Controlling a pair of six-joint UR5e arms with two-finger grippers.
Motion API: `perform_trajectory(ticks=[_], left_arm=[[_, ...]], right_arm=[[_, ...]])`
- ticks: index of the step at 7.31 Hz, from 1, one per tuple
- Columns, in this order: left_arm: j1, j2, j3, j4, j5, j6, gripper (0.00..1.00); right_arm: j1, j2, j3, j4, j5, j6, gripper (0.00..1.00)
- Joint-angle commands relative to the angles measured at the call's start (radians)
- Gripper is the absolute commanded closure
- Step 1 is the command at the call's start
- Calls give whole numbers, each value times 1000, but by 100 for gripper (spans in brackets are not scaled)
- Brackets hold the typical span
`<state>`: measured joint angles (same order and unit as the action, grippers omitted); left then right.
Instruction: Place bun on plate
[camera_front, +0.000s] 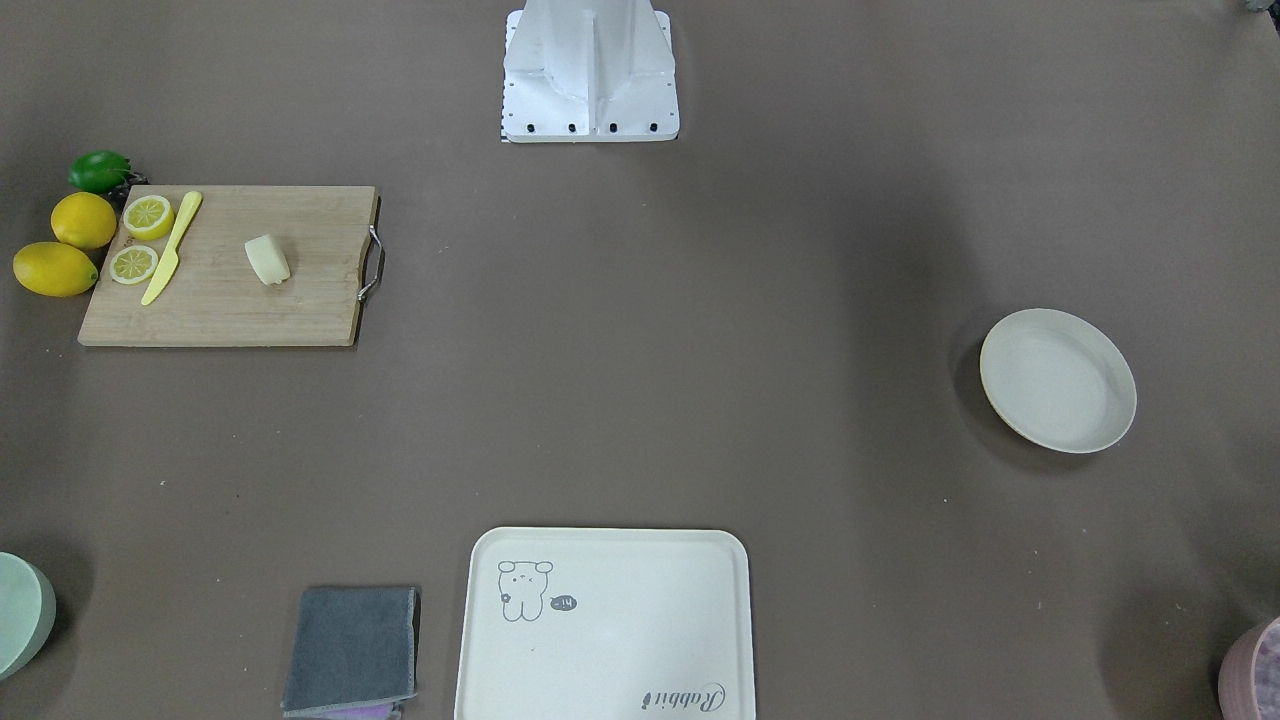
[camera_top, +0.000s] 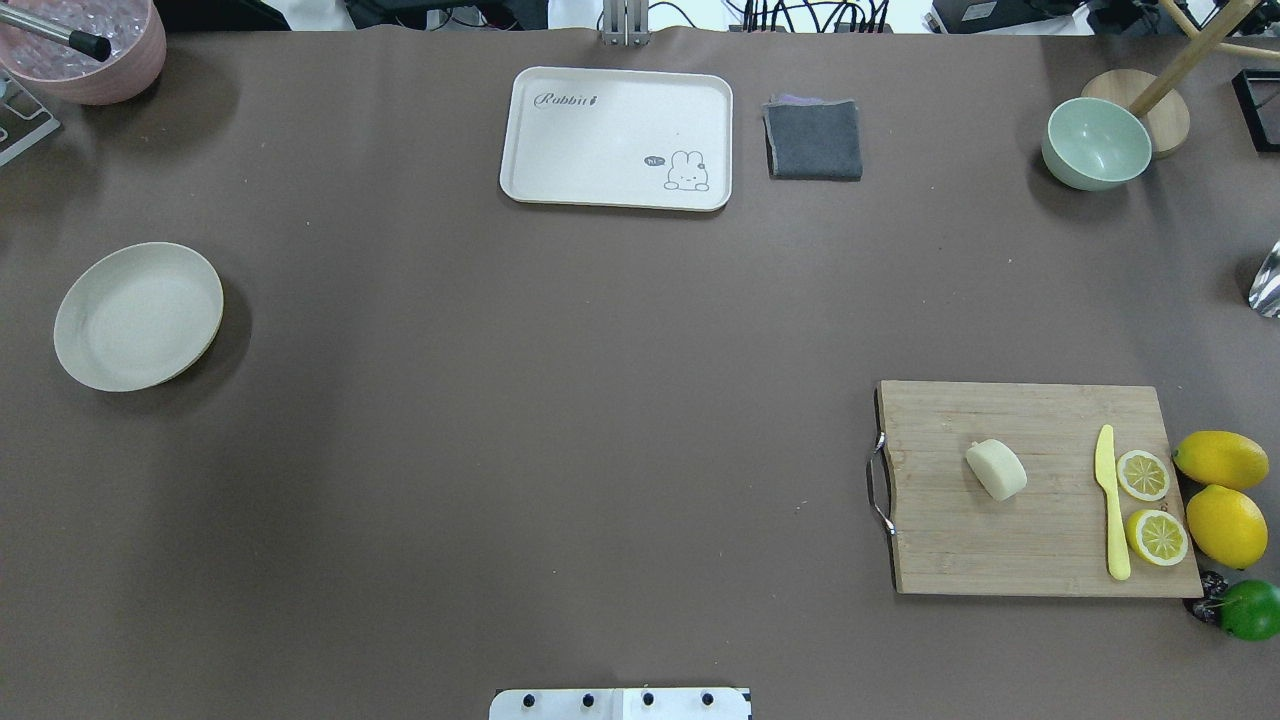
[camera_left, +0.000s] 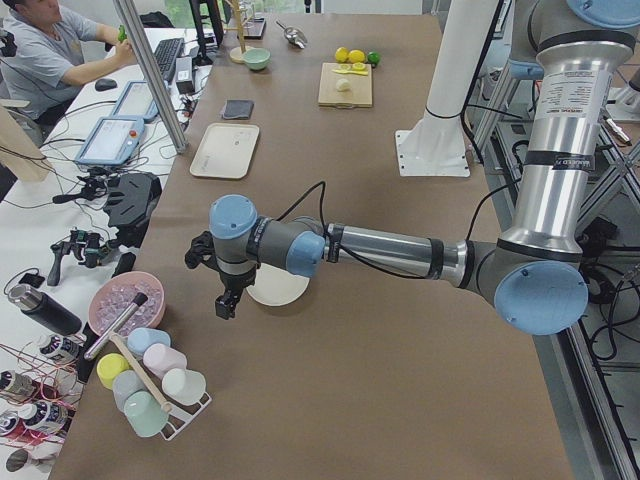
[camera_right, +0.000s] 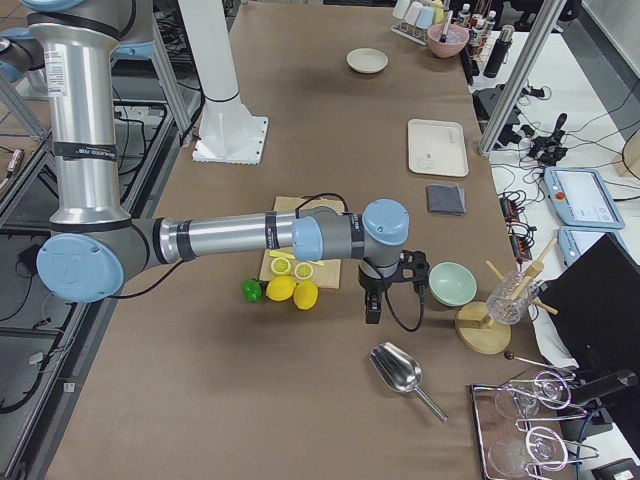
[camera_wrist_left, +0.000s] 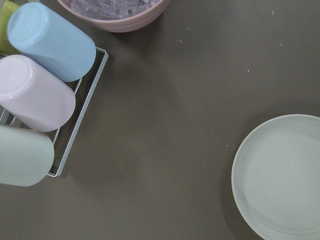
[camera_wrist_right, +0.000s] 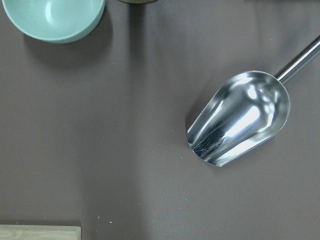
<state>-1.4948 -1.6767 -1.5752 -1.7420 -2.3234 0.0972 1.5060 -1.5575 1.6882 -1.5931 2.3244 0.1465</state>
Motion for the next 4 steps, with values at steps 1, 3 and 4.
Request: perform_trajectory(ticks=[1,3,4], left_arm=[[4,0,9,5,2,-2,2],[4,38,-8,-13,-1,1,2],[4,38,-8,-31,-2,-2,2]], right_arm=[[14,-12,8,2,0,1,0],[14,-12,7,2,-2,-1,0],[14,-15,8,2,-2,1,0]])
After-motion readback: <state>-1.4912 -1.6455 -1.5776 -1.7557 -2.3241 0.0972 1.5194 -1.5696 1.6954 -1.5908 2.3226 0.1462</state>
